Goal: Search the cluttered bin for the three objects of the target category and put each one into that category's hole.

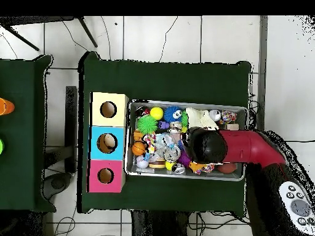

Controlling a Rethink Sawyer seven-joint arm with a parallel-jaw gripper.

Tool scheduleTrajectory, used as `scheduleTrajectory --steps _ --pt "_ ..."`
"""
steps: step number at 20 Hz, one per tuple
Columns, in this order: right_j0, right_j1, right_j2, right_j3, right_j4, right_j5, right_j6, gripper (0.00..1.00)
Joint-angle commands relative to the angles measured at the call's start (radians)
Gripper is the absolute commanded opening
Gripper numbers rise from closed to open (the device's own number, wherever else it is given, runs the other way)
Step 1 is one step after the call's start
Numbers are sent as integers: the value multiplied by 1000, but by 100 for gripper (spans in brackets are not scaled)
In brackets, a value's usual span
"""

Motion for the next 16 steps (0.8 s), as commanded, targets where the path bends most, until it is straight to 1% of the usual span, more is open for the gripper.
scheduleTrajectory --steps 1,3,5,9,16 --pt "-58 97 125 -101 -104 116 -384 100" --pt "-83 121 146 -107 -109 108 -406 100" --pt "-91 152 156 -119 -127 92 -413 100" --pt "-92 202 155 -145 -157 61 -383 100" --pt "-105 239 175 -159 -193 61 -396 100"
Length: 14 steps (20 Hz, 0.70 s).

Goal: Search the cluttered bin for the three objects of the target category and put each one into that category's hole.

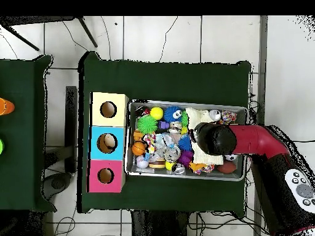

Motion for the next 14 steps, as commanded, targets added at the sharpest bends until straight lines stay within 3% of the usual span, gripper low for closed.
scheduleTrajectory --steps 1,6,14 --pt "-17 81 90 -63 -87 63 -320 100" --pt "-28 94 94 -67 -118 84 -334 100" --pt "27 37 25 -61 -159 228 -299 100"
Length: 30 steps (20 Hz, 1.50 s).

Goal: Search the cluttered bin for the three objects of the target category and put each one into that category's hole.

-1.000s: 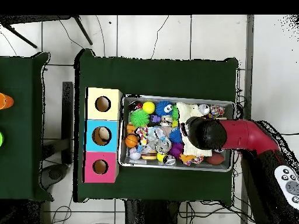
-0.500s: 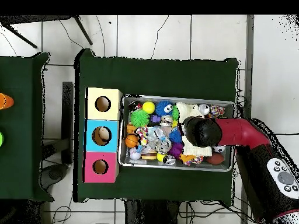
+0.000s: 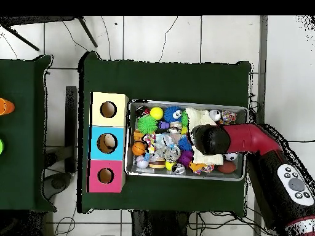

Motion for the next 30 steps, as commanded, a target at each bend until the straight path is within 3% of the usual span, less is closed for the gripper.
scheduleTrajectory --steps 1,18,30 --pt "37 -10 -9 -47 -87 176 -286 100" --pt "72 -2 -46 -36 -154 184 -190 100" --pt "85 45 -100 -57 -211 148 -145 100"
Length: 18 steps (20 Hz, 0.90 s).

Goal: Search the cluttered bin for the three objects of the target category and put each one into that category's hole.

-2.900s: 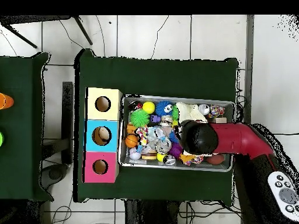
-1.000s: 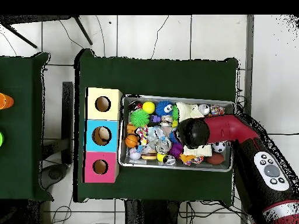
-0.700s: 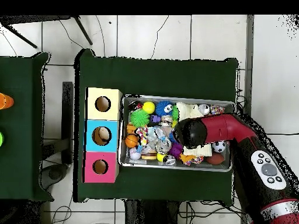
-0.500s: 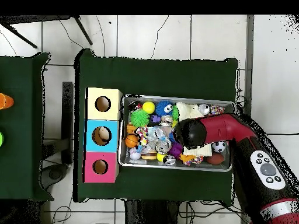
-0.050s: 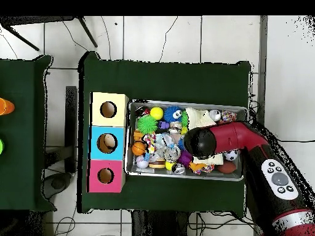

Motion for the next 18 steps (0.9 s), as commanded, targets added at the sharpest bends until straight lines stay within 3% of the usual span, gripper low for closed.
scheduleTrajectory --steps 1,9,12,14,16,18 --pt "7 54 -58 -56 -92 43 -132 100" --pt "4 93 -68 -62 -85 -2 -80 100" --pt "-15 89 -40 -41 -78 -11 -140 100" --pt "-17 79 -42 -26 -77 -32 -116 100" --pt "-14 68 -7 -6 -88 -45 -182 100" --pt "-22 28 19 32 -50 -51 -172 100"
